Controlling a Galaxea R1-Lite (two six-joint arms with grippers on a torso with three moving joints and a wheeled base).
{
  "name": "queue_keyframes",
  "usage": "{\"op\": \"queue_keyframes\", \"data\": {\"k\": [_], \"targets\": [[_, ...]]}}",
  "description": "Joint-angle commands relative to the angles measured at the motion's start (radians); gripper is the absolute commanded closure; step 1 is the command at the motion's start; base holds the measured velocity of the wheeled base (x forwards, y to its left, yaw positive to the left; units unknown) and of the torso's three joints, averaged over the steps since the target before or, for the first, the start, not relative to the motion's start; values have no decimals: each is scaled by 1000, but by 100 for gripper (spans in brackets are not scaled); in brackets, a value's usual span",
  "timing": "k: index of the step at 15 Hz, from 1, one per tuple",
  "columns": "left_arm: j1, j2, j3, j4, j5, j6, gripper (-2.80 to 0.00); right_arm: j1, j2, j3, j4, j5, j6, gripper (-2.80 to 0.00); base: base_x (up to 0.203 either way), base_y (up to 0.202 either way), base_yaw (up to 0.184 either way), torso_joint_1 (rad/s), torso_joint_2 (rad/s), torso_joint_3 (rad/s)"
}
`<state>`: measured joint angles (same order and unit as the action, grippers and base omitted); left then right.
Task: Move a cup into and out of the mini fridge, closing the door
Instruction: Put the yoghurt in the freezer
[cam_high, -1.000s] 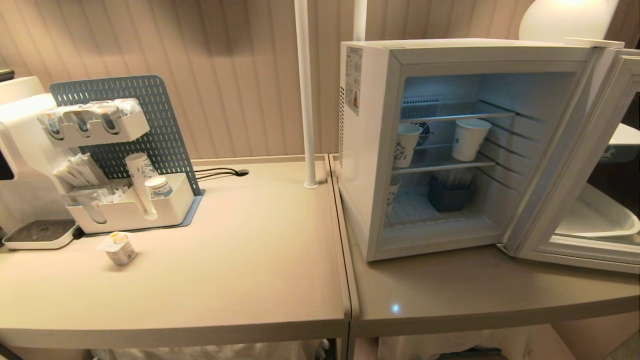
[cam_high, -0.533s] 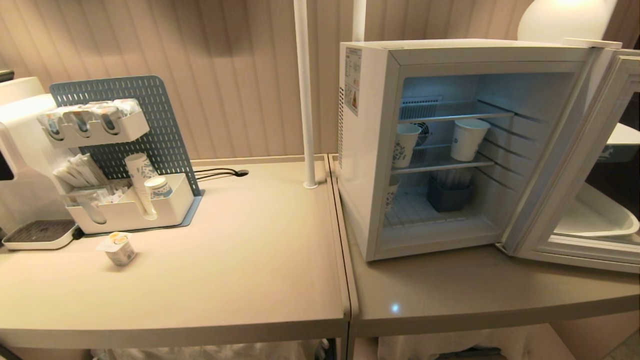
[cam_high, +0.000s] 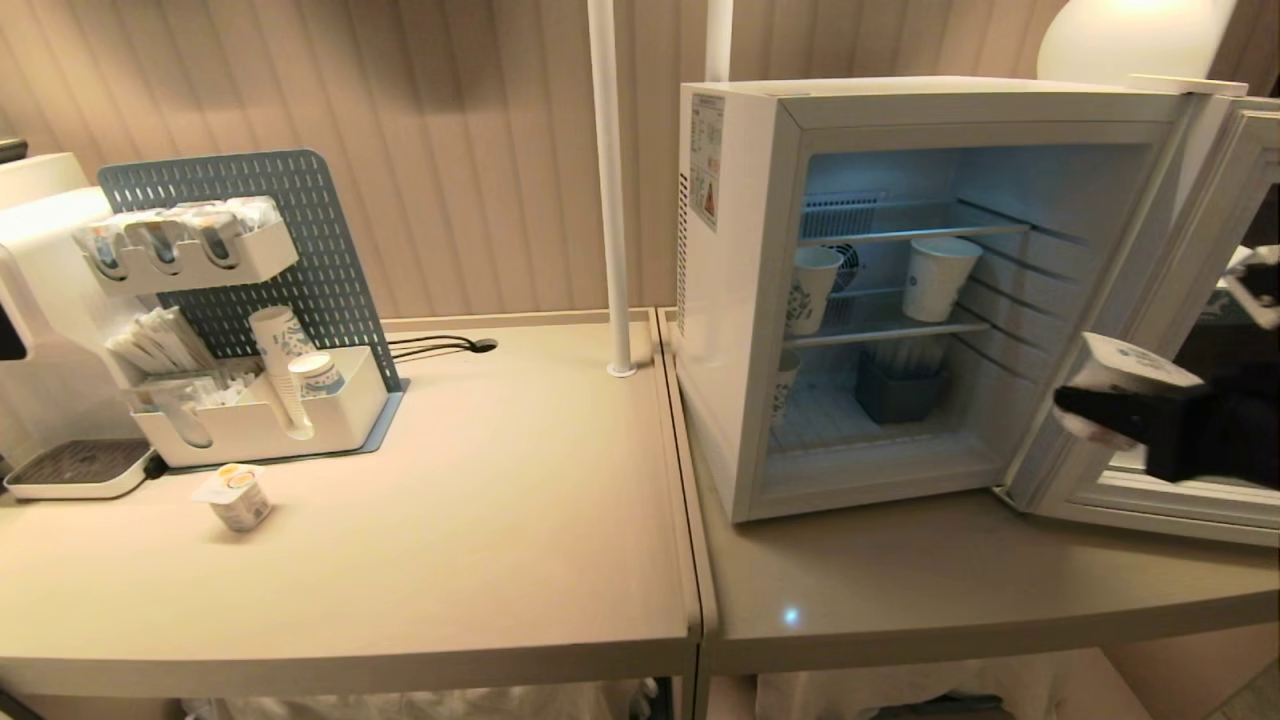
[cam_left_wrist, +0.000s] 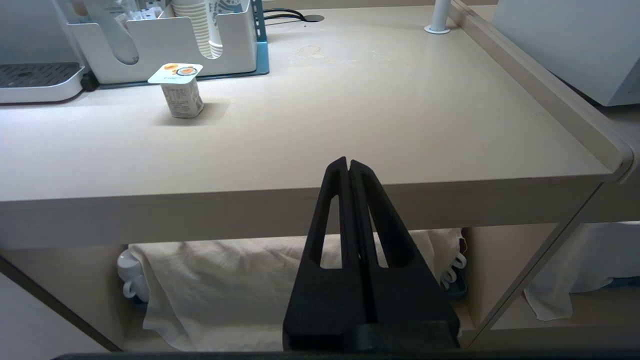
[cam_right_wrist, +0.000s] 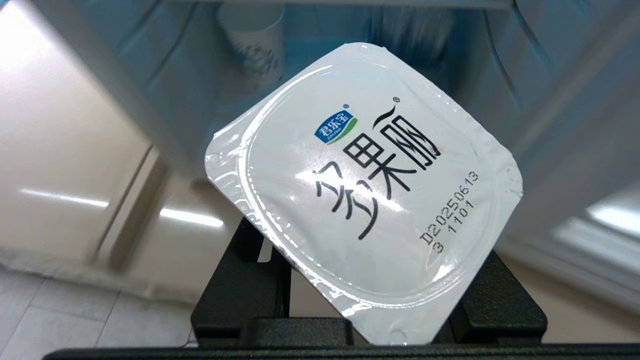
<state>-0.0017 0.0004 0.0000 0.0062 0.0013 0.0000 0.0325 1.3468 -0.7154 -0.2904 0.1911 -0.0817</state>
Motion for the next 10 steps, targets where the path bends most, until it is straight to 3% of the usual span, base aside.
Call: {"op": "queue_keyframes", "data": {"k": [1,5,7,10], "targets": [[0,1,0,0,0,-1,0,27,345,-98,-125,-28,-2,0,0,0,0,0,0,0],[0,1,0,-1,0,-2,0,88,592,-427,-198,-102,0,0,0,0,0,0,0,0],[0,1,0,-2,0,-2,0,116,663,-504,-190,-156,-1,0,0,0,0,0,0,0],[0,1,0,-2,0,-2,0,124,738,-583,-189,-175,-1,0,0,0,0,0,0,0]]}}
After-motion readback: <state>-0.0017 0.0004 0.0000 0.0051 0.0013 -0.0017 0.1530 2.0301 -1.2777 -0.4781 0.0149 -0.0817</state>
